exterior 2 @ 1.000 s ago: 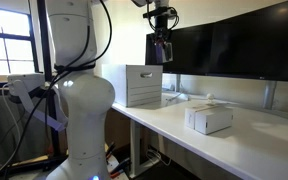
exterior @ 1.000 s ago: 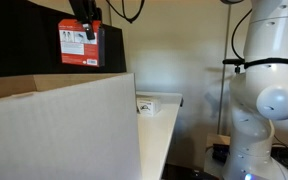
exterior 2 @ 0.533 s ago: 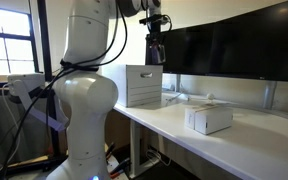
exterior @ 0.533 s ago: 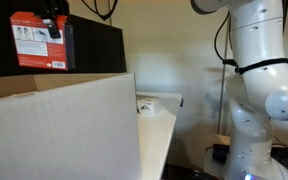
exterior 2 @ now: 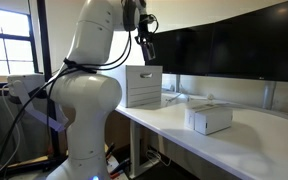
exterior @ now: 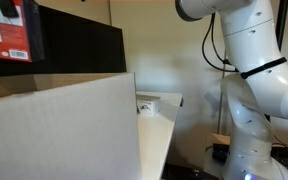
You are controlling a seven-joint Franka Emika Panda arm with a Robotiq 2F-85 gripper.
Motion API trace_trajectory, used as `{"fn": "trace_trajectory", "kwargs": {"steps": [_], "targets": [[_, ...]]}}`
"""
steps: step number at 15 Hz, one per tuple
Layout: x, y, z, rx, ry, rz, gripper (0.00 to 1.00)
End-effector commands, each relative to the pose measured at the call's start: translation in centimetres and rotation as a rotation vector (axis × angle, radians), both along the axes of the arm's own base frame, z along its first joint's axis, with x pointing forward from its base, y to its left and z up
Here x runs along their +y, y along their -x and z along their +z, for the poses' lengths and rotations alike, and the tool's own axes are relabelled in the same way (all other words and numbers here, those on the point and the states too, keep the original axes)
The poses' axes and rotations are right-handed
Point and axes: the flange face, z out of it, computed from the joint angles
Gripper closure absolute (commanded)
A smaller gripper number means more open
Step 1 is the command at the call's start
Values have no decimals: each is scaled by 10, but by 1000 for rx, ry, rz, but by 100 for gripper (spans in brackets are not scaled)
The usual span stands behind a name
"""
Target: Pick up the red-blue box and put it in the bigger box
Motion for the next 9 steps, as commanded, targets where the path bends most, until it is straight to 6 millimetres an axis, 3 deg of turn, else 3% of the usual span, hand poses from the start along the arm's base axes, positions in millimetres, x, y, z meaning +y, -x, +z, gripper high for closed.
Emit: {"fn": "trace_trajectory", "kwargs": {"steps": [1, 4, 9], "targets": [[27, 12, -4, 53, -9, 56, 84], [39, 21, -14, 107, 18, 90, 84], [25, 18, -18, 180, 79, 66, 84]]}}
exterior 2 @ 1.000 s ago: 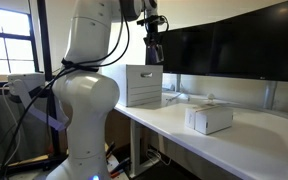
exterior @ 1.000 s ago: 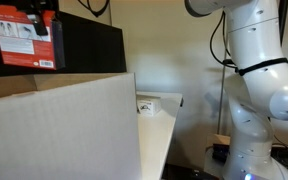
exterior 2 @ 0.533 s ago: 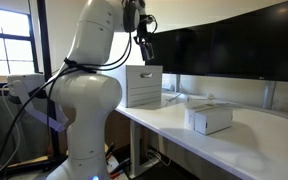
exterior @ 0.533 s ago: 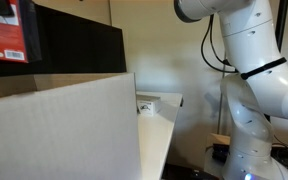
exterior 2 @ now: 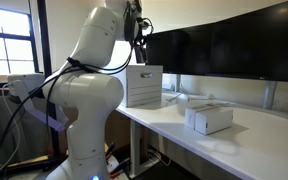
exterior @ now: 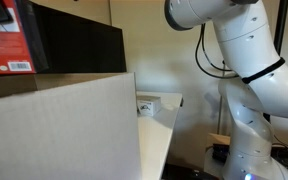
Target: Pick up the red-blue box and put it in the bigger box
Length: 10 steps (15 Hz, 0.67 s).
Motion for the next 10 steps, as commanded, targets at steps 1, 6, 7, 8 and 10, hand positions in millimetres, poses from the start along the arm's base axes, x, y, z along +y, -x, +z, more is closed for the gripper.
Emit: {"fn": "trace_trajectory", "kwargs": {"steps": [1, 6, 7, 8, 10], "targets": [[-17, -5, 7, 52, 10, -1, 84], [-30, -12, 10, 73, 17, -14, 84], [-32, -13, 9, 78, 17, -19, 84], [-34, -15, 9, 82, 16, -23, 84], [-37, -17, 7, 93, 9, -32, 84]]}}
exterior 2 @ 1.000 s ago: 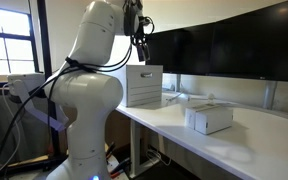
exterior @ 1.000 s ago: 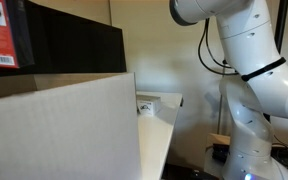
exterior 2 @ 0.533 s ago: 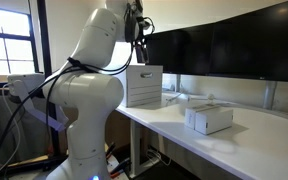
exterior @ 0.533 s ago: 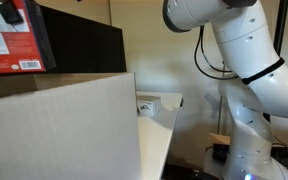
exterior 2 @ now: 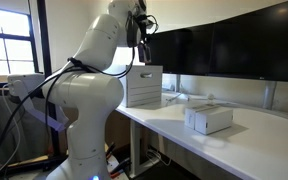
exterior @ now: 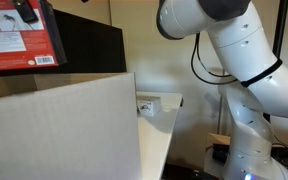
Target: Pick up the red-blue box and put it in the bigger box
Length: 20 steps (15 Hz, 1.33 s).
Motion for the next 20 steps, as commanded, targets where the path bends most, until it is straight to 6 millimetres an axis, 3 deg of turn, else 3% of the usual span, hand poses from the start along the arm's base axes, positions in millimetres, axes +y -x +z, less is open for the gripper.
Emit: {"fn": "trace_trajectory", "kwargs": {"steps": [1, 2, 3, 4, 9, 15, 20], "targets": [[-6, -2, -1, 35, -17, 7, 84], [-7, -2, -1, 40, -23, -1, 84], [-7, -3, -2, 43, -27, -8, 35], [-8, -4, -2, 46, -31, -9, 33], [-10, -4, 1, 46, -37, -21, 3], [-23, -10, 10, 11, -42, -71, 0], [-44, -17, 28, -56, -60, -184, 0]]}}
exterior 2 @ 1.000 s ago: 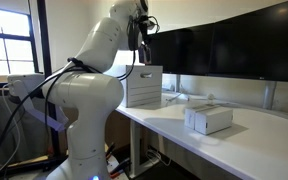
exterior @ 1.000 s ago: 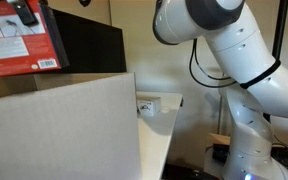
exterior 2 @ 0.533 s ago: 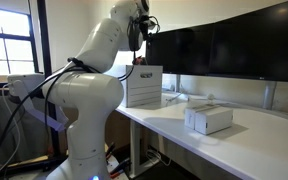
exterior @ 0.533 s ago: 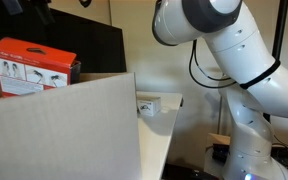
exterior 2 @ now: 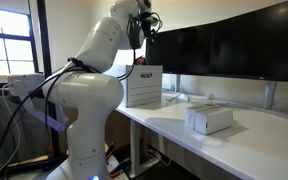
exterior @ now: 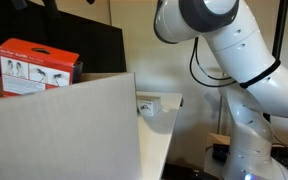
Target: Pick up the red-blue box and put it in the bigger box
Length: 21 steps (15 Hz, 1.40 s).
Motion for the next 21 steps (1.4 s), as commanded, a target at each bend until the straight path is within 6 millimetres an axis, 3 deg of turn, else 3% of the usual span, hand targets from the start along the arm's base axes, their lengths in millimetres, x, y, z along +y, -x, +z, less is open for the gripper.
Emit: {"fn": "trace_trajectory", "kwargs": {"steps": [1, 6, 12, 16, 21], "targets": [[-17, -1, 20, -48, -32, -102, 0], [-36, -2, 36, -109, -44, -284, 0], [-78, -14, 69, -240, -92, -563, 0], [-126, -14, 92, -295, -73, -712, 0], [-206, 3, 124, -315, -24, -880, 0]]}}
